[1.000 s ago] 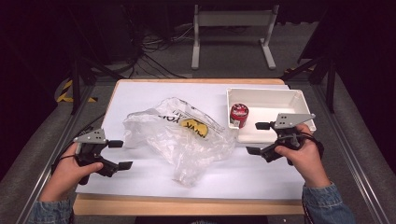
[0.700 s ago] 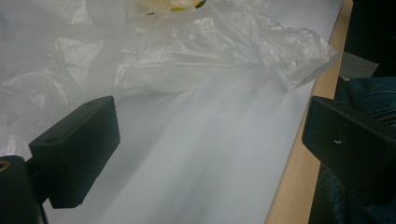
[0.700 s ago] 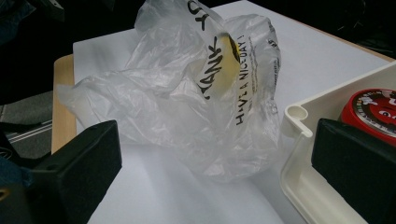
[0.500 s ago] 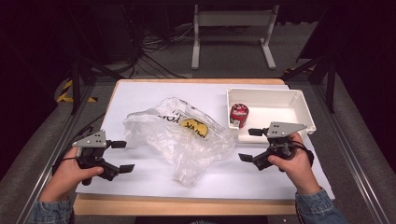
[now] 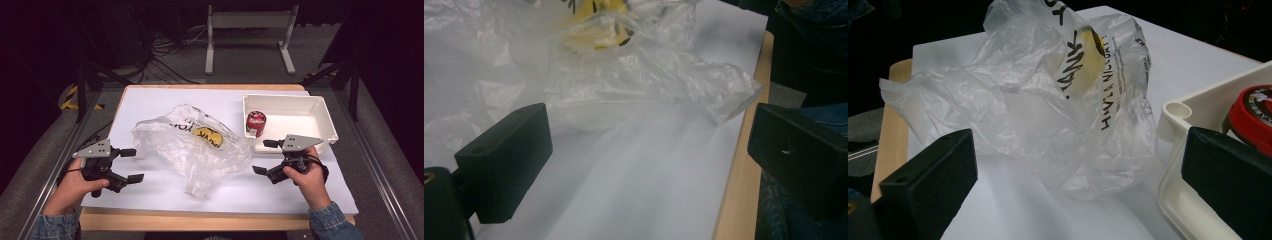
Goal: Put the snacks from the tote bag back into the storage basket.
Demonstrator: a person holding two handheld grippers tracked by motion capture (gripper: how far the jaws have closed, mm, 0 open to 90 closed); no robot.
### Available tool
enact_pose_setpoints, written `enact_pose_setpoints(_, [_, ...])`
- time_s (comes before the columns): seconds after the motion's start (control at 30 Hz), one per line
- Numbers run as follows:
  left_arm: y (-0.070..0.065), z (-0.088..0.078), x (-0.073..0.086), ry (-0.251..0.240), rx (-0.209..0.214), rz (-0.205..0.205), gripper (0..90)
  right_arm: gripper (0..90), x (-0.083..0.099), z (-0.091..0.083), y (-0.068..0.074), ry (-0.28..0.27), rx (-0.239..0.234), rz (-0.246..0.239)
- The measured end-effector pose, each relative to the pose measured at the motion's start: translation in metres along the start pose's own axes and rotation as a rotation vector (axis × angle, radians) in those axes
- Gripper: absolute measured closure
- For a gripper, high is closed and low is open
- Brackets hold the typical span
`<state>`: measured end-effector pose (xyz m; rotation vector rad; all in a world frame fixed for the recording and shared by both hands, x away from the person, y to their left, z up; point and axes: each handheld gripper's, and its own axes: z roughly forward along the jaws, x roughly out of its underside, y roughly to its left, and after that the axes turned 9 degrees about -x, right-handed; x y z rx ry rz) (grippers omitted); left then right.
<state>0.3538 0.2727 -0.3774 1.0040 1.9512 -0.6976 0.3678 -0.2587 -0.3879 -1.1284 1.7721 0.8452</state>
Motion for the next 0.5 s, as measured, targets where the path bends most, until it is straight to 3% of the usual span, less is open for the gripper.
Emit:
enact_pose_setpoints(0.03, [0.001,0.0,0.0,0.016,-0.003,0.007,5.0,1.6,0.005,0.002,-0.001,0.025,0.01,0.004])
enact_pose_setpoints(0.27, [0.006,0.003,0.002,0.05,-0.044,-0.002,5.1,1.9,0.012,0.004,-0.004,0.01,-0.009,0.021])
enact_pose_setpoints(0.33, [0.009,0.004,0.004,0.073,-0.067,-0.015,4.7,2.0,0.013,0.004,-0.005,0.008,-0.012,0.013])
enact_pose_setpoints(0.5, [0.012,0.006,0.006,0.087,-0.073,-0.039,4.2,2.1,0.015,0.001,-0.008,0.024,-0.017,0.02])
